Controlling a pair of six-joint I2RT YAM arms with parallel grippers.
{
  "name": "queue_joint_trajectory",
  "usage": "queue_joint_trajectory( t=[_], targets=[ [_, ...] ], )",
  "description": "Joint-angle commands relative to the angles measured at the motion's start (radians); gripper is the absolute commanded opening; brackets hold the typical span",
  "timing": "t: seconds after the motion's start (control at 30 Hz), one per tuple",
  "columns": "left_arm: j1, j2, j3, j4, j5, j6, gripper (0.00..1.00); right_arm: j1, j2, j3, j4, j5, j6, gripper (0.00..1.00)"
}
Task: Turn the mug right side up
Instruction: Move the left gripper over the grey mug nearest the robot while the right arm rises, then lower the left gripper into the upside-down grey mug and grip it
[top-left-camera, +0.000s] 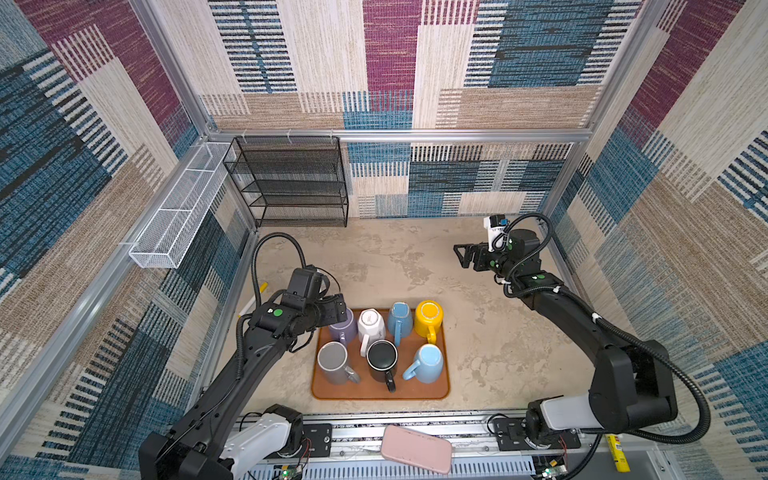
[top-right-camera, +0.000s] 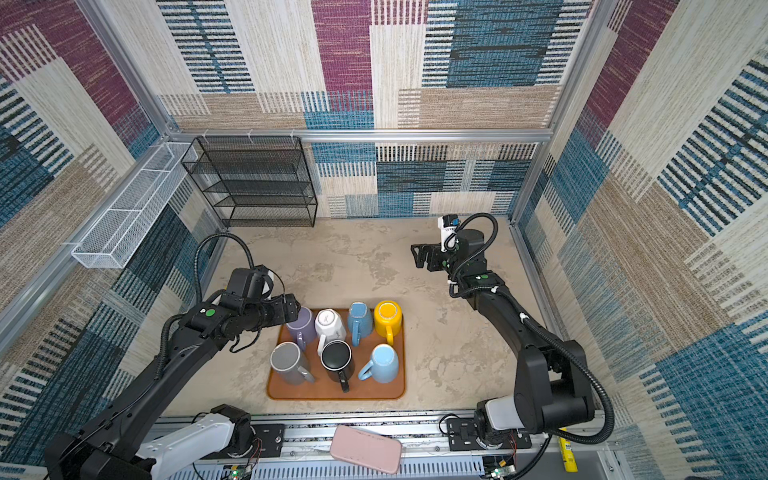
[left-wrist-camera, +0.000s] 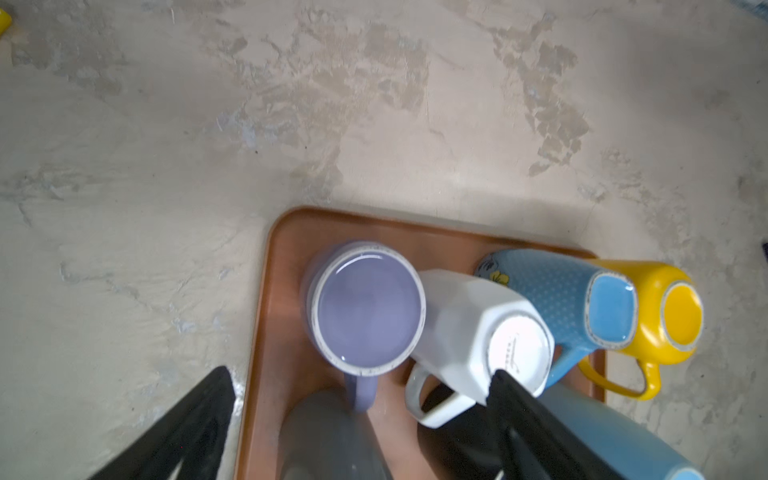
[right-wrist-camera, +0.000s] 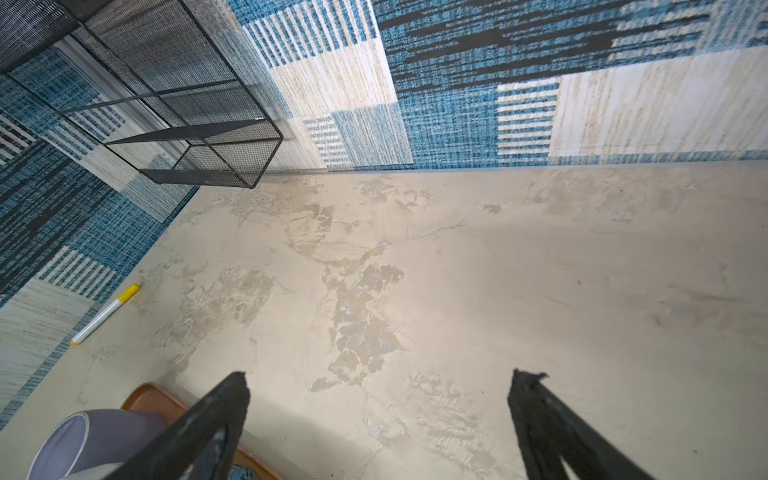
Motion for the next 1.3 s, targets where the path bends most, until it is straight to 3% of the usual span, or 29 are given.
queue_joint_trajectory(
  t=[0.0,0.13,0.47,0.7,1.03,1.27],
  targets=[
    [-0.030,-0.017,0.004,-0.155,0.006,-0.102,0.91,0.019,0.033,0.030,0.013,0.001,0.020,1.00],
    [-0.067,-0.060,0.000,-0.270,-0.001,-0.208,0.90,0.036,0.066,0.048,0.015,0.004,0.022,1.00],
    [-0.166,-0.187,-0.083,-0.353,0.049,-0.471,0.87,0.058,0.106,0.079,0.011,0.000,0.016,1.00],
    [-0.273,-0.196,-0.104,-0.352,0.045,-0.619,0.86,0.067,0.116,0.092,-0.001,0.004,0.007,1.00],
    [-0.466,-0.036,-0.046,-0.351,-0.110,-0.791,0.85,0.069,0.120,0.092,-0.015,0.024,-0.017,1.00],
    [-0.511,0.121,-0.002,-0.350,-0.149,-0.780,0.79,0.068,0.117,0.088,-0.040,0.046,-0.045,1.00]
  ],
)
